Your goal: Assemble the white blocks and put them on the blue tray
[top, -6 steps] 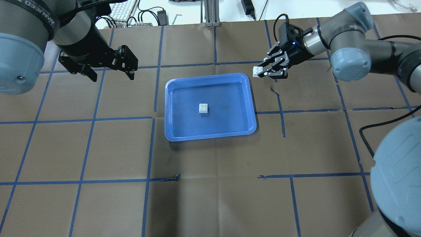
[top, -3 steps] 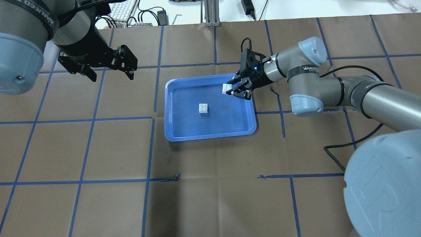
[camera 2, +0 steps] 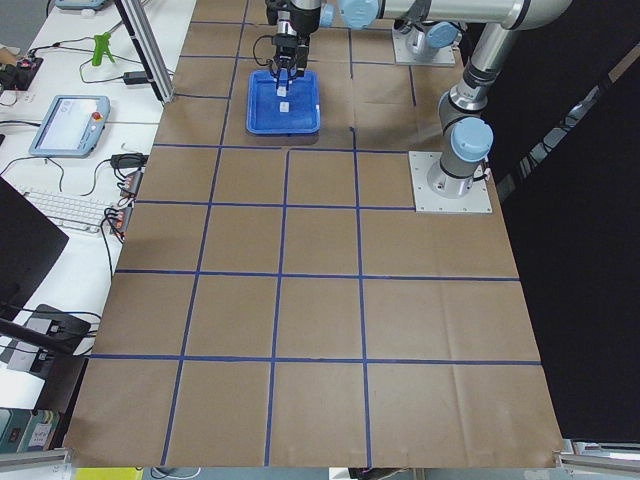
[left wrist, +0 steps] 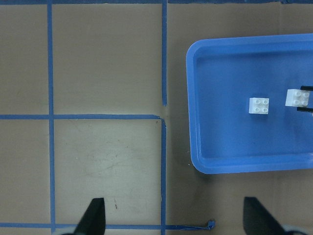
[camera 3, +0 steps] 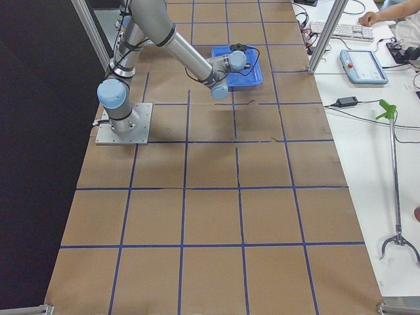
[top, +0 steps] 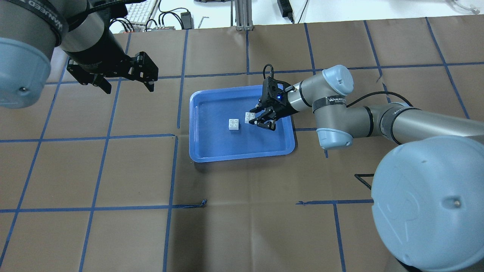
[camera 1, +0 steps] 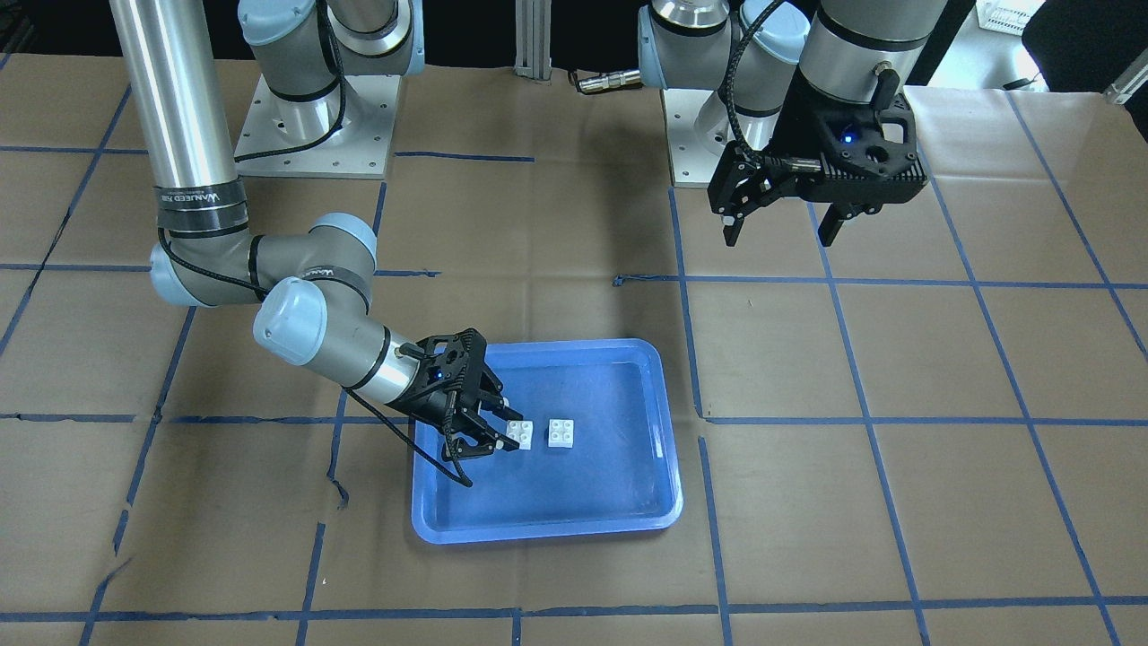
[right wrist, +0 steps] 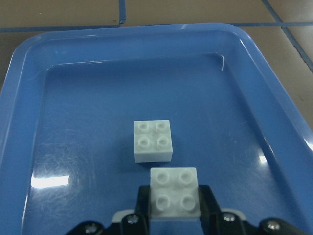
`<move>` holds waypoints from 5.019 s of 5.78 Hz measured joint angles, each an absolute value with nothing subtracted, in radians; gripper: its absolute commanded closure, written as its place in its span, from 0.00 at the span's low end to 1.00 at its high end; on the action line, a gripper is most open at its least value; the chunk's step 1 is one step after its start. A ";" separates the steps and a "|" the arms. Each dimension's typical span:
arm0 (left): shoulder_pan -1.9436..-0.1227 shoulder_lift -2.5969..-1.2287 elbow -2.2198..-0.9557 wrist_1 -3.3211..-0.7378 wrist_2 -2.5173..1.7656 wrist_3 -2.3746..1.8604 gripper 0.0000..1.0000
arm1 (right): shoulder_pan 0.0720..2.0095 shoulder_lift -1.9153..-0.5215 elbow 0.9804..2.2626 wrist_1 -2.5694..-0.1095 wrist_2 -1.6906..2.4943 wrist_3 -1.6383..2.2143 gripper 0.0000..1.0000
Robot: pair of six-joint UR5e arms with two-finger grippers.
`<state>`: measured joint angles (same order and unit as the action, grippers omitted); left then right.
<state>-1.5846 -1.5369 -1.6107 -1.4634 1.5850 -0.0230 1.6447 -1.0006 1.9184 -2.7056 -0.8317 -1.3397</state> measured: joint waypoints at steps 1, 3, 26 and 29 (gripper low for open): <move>-1.585 -1.537 -1.611 -1.463 1.585 -0.023 0.00 | 1.653 -0.992 1.919 -2.708 -0.831 -1.339 0.74; -1.585 -1.537 -1.611 -1.463 1.585 -0.023 0.00 | 1.659 -0.987 1.917 -2.709 -0.831 -1.338 0.74; -1.585 -1.538 -1.618 -1.463 1.588 -0.028 0.00 | 1.675 -0.948 1.901 -2.725 -0.822 -1.324 0.67; -1.586 -1.542 -1.614 -1.463 1.587 -0.029 0.00 | 1.675 -0.947 1.901 -2.724 -0.819 -1.322 0.43</move>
<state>-1.5863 -1.5424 -1.6144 -1.4626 1.5867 -0.0288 1.6751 -0.9471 1.9007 -2.7244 -0.8192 -1.3224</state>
